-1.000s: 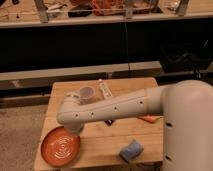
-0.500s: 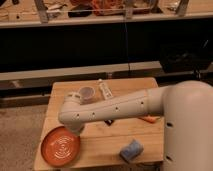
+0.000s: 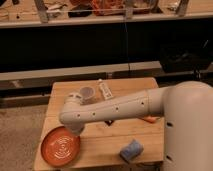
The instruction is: Push the ceramic bowl across the table
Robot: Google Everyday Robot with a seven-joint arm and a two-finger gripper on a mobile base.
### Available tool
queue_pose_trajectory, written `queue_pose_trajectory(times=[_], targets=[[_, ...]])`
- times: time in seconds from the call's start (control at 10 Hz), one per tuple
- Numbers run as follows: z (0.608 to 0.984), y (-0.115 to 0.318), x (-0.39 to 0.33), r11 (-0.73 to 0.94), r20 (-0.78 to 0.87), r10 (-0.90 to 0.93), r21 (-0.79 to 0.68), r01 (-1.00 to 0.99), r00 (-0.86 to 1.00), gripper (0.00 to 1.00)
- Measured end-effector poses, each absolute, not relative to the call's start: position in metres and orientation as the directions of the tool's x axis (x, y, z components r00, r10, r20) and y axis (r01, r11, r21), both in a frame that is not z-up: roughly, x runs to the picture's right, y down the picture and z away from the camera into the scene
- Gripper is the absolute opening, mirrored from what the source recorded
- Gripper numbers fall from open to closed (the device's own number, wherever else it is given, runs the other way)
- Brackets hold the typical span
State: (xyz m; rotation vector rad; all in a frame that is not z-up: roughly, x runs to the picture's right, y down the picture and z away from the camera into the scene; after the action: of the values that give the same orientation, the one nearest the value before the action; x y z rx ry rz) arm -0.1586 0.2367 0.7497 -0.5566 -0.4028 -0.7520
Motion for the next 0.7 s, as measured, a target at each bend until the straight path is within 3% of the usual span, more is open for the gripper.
queue_pose_trajectory(times=[0.7], targets=[[0.7511, 0.2386, -0.1608, 0.608, 0.534, -0.516, -0.323, 0.726, 0.670, 0.02]])
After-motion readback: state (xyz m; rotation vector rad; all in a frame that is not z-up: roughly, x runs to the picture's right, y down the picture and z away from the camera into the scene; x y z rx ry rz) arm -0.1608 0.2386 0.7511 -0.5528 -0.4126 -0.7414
